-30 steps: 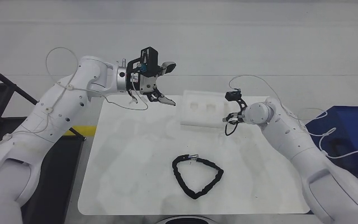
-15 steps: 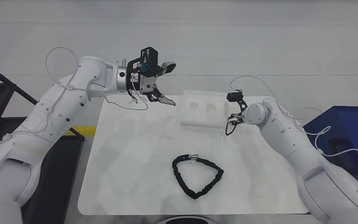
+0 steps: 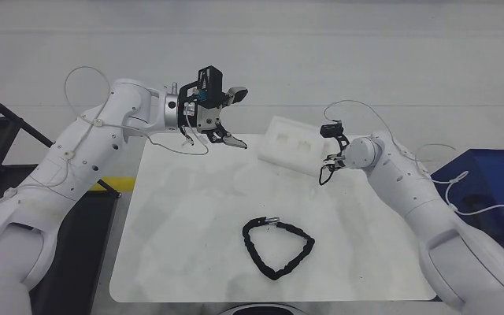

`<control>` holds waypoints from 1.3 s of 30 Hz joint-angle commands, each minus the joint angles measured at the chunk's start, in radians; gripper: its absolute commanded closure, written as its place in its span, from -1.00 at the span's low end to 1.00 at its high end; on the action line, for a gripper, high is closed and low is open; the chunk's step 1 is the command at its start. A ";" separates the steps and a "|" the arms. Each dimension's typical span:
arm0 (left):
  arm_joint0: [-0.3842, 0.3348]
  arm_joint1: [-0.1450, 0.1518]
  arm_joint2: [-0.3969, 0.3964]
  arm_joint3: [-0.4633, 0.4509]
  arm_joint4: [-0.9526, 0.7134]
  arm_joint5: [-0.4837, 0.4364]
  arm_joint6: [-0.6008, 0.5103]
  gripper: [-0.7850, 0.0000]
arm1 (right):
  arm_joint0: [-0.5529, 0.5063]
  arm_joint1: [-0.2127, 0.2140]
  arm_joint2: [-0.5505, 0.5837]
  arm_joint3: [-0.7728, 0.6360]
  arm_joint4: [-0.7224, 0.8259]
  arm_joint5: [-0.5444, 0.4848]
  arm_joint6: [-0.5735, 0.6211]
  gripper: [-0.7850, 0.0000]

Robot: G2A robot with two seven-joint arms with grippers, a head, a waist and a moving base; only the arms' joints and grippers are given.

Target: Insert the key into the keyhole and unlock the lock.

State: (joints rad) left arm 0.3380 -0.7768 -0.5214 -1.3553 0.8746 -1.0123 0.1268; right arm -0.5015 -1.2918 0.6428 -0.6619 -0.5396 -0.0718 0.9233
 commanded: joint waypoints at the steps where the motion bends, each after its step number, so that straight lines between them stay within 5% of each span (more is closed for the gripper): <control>1: 0.000 0.000 0.000 0.000 0.000 0.000 0.000 -1.00 | 0.002 0.005 0.009 -0.012 -0.006 0.002 0.017 1.00; 12: 0.000 0.000 0.000 0.000 0.000 0.000 0.000 -1.00 | -0.011 0.061 0.135 -0.130 0.049 0.025 0.153 1.00; 28: 0.000 0.000 0.000 0.000 0.000 0.000 0.000 -1.00 | -0.287 0.198 0.593 -0.543 0.484 0.098 0.306 1.00; 39: 0.000 0.000 0.000 0.000 0.000 0.000 0.000 -1.00 | -0.339 0.236 0.749 -0.715 0.713 0.103 0.480 1.00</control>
State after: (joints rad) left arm 0.3380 -0.7768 -0.5214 -1.3553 0.8746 -1.0123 0.1268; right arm -0.8408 -1.0585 1.3848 -1.3676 0.1519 0.0312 1.3788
